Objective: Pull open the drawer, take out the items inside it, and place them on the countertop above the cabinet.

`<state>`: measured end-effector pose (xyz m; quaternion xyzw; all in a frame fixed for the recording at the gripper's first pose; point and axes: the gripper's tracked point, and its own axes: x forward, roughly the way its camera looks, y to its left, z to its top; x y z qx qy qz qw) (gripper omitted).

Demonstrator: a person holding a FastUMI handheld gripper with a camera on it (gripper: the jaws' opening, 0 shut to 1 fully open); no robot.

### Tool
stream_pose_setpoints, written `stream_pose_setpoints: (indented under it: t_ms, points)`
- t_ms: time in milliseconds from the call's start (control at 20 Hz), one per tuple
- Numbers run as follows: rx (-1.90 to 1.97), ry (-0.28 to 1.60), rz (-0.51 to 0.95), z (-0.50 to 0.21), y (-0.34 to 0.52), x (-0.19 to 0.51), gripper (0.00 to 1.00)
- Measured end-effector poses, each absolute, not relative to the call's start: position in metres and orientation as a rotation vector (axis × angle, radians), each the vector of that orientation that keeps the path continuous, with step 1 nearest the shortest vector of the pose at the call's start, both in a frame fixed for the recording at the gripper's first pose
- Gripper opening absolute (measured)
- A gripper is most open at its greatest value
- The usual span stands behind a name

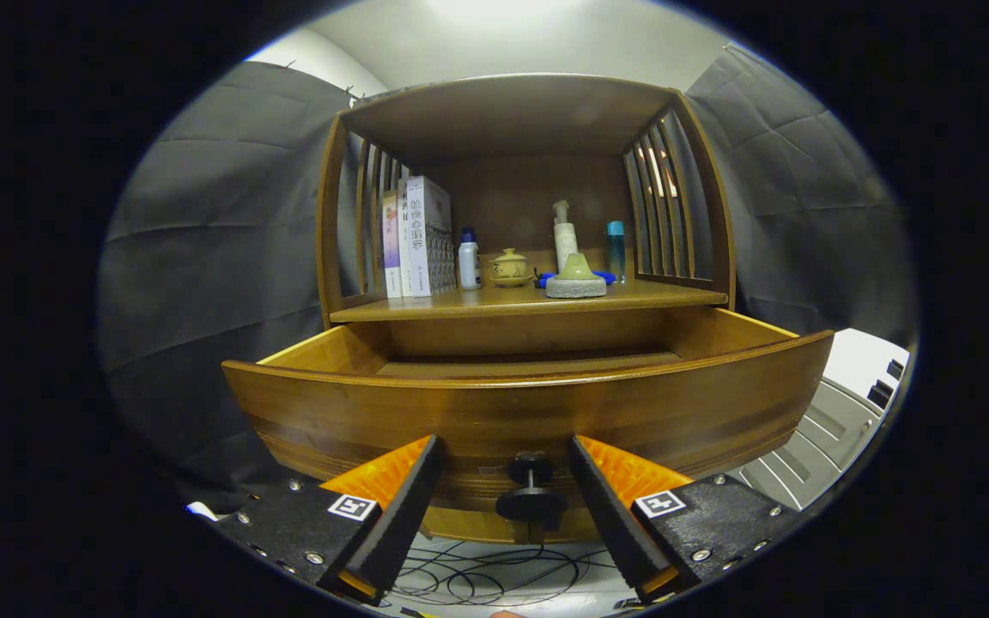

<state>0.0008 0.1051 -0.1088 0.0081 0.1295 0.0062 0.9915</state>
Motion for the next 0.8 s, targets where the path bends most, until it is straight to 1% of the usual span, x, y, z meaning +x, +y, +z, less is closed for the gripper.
stream_pose_setpoints:
  t_ms: [450, 800]
  points:
    - [0.010, 0.202, -0.001, -0.099, 0.104, 0.036, 0.94]
    - [0.005, 0.205, -0.013, -0.103, 0.103, 0.070, 0.92]
